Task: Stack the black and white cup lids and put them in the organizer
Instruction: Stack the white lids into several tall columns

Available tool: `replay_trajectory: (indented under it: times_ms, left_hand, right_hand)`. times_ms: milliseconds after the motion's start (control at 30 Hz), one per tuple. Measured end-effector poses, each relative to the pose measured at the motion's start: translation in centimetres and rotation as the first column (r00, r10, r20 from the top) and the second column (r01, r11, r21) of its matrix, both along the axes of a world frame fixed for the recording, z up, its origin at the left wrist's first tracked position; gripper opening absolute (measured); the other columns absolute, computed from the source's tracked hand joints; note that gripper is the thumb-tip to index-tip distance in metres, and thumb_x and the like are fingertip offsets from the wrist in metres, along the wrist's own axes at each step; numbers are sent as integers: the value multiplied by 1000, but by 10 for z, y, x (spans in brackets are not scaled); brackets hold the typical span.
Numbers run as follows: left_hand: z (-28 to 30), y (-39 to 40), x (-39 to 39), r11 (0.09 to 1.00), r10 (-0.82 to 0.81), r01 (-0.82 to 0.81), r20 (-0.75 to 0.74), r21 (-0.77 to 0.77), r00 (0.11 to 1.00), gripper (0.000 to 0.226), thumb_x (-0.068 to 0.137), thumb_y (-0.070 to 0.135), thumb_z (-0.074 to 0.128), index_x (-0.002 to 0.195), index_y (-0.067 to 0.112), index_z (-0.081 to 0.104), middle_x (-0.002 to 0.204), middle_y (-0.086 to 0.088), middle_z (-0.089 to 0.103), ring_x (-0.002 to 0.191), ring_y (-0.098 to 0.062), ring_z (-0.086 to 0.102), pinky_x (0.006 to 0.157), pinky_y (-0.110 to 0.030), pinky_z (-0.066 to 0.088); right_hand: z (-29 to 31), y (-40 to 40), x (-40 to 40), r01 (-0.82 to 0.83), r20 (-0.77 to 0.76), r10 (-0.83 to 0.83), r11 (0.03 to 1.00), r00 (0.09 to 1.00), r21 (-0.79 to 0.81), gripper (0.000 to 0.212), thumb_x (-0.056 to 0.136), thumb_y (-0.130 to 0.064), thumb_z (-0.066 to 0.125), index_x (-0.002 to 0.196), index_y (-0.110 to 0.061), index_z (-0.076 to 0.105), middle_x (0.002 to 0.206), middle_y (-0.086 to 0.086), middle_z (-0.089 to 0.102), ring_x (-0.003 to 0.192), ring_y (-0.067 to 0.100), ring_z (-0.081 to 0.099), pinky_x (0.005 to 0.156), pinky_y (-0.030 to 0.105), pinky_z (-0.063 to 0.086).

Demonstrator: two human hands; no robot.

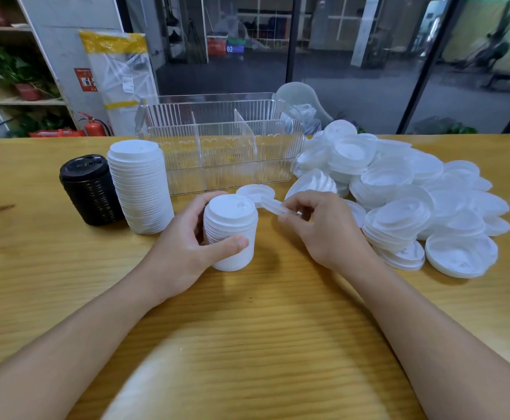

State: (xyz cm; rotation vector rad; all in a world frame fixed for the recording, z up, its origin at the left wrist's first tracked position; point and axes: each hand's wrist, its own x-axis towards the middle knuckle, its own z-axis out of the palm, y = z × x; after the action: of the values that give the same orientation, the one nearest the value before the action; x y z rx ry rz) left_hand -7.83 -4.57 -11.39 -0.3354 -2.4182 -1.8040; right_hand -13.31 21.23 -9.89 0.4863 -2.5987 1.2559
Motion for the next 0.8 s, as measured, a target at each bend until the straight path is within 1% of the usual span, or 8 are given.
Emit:
replay_trajectory:
  times_ms: [100, 200, 300, 367, 433, 600, 733, 800]
  left_hand:
    - [1, 0, 0, 1000, 3, -3, -3, -9, 1000, 79, 77, 44, 95, 147, 36, 59, 140, 8, 72, 132, -15, 68, 115, -51, 53]
    - [0, -1, 1, 1000, 10, -10, -3, -15, 1000, 82, 76, 46, 95, 148, 34, 58, 141, 8, 72, 133, -16, 67, 115, -52, 53]
    - [2, -1, 1, 1000, 7, -7, -1, -17, 1000, 82, 76, 46, 95, 148, 33, 59, 141, 7, 72, 133, -17, 68, 115, -53, 53]
    - [3, 0, 2, 1000, 5, -5, -2, -18, 1000, 79, 76, 45, 94, 146, 33, 60, 140, 8, 73, 131, -16, 69, 114, -53, 54]
    - [3, -1, 2, 1000, 6, -6, 3, -22, 1000, 79, 75, 46, 94, 146, 33, 60, 139, 8, 73, 131, -15, 69, 114, -52, 54]
    - [5, -2, 4, 1000, 13, -13, 16, -20, 1000, 79, 77, 41, 95, 146, 34, 59, 138, 10, 74, 129, -13, 70, 113, -50, 55]
    - [5, -1, 4, 999, 21, -21, 2, -30, 1000, 83, 75, 49, 94, 147, 36, 56, 140, 11, 72, 131, -12, 68, 113, -50, 55]
    - [6, -1, 5, 999, 22, -22, -1, -30, 1000, 85, 74, 52, 94, 147, 37, 53, 140, 13, 70, 131, -11, 68, 113, -49, 55]
  right_hand:
    - [5, 0, 0, -11, 101, 42, 957, 994, -288, 12, 102, -28, 76, 91, -23, 78, 75, -11, 69, 67, 4, 58, 66, 19, 46]
    - [4, 3, -5, 28, 234, 87, 895, 968, -446, 12, 106, -25, 70, 117, -22, 73, 72, -6, 68, 73, 5, 64, 77, 28, 50]
    - [-3, 4, -8, 57, 276, 28, 954, 961, -293, 20, 107, -25, 65, 125, -28, 74, 76, -6, 68, 71, 3, 62, 77, 30, 51]
    - [-3, 3, -6, 63, 200, -40, 992, 979, -107, 23, 109, -24, 60, 126, -28, 76, 94, -8, 76, 75, 1, 66, 74, 20, 53]
    - [-2, 0, -2, 54, 145, -61, 997, 988, 47, 29, 112, -27, 56, 134, -27, 74, 110, -11, 75, 89, 1, 69, 82, 19, 54]
    - [-1, -6, 8, -12, 91, -7, 979, 996, 204, 36, 101, -48, 70, 130, -27, 72, 110, -12, 71, 98, 10, 64, 92, 35, 53]
    - [-7, -12, 8, -1, 69, -21, 950, 997, 311, 77, 89, -61, 79, 153, -26, 54, 132, -12, 60, 118, 12, 57, 103, 35, 49]
    - [-10, -14, 6, 14, 62, -35, 948, 997, 318, 85, 88, -63, 79, 158, -25, 50, 138, -9, 60, 120, 13, 57, 106, 37, 50]
